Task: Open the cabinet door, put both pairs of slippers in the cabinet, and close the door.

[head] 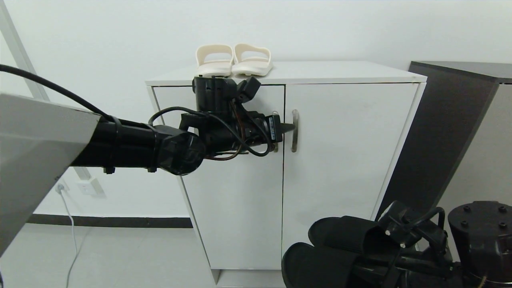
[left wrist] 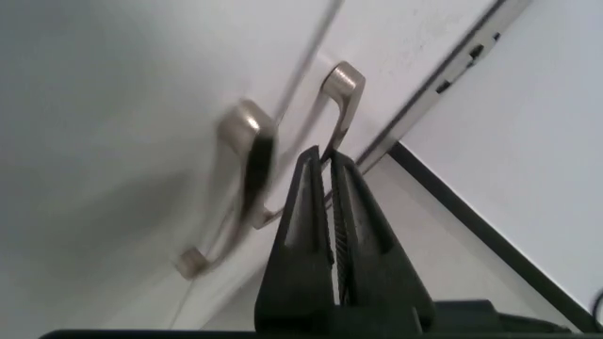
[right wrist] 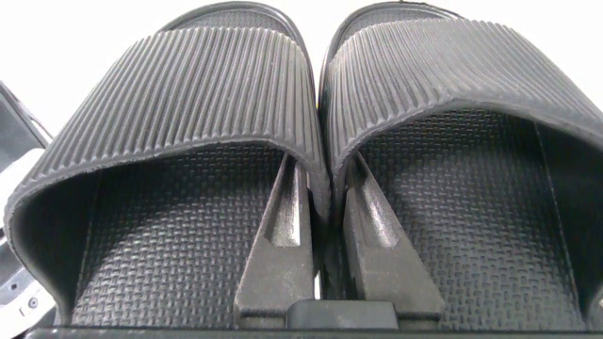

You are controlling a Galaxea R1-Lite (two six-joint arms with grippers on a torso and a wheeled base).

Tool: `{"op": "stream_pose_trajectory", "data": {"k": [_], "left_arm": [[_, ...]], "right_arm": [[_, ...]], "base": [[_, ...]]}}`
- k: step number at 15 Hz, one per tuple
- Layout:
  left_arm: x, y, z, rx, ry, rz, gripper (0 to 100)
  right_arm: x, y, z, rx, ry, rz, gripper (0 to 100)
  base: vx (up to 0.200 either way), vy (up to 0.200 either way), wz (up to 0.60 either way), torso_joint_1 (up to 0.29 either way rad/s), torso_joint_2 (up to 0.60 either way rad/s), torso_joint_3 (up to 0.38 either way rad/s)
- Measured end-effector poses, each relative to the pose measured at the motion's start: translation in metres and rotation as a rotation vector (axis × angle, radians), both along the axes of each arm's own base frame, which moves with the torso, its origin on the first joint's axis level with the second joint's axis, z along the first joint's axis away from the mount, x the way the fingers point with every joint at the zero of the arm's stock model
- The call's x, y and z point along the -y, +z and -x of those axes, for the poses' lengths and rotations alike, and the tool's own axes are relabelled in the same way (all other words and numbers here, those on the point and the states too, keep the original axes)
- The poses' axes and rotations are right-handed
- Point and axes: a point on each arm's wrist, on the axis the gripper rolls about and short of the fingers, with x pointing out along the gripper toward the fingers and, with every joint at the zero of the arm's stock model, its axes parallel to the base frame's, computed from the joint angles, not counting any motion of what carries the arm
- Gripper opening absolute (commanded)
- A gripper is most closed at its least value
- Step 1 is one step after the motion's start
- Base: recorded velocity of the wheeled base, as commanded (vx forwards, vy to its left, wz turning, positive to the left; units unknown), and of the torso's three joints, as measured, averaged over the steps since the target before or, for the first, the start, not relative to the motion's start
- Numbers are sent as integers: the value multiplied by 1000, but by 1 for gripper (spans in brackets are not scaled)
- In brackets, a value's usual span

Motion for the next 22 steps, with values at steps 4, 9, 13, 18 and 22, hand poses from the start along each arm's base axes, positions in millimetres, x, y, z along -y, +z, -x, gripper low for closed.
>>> {"op": "stream_pose_trajectory", "data": {"k": [4, 9, 13, 18, 22], "left_arm": [[6, 1, 21, -3, -44, -3, 0], [-1, 2, 41, -13, -63, -11, 0], [-8, 8, 63, -15, -79, -13, 0], [-25, 15, 92, -16, -65, -11, 0], [-33, 27, 85, -7, 0, 87, 0]], "right_arm": [[0, 0, 0, -1, 2, 2, 0], [-1, -1, 1, -3, 5, 4, 0], [-1, -1, 1, -3, 4, 5, 0], [-2, -4, 6, -10, 26, 14, 0], [-4, -6, 14, -14, 62, 20, 0]], "base": [[0, 0, 0, 0, 0, 0], [0, 0, 0, 0, 0, 0], [0, 0, 0, 0, 0, 0], [0, 0, 0, 0, 0, 0], [0, 0, 0, 0, 0, 0]]}}
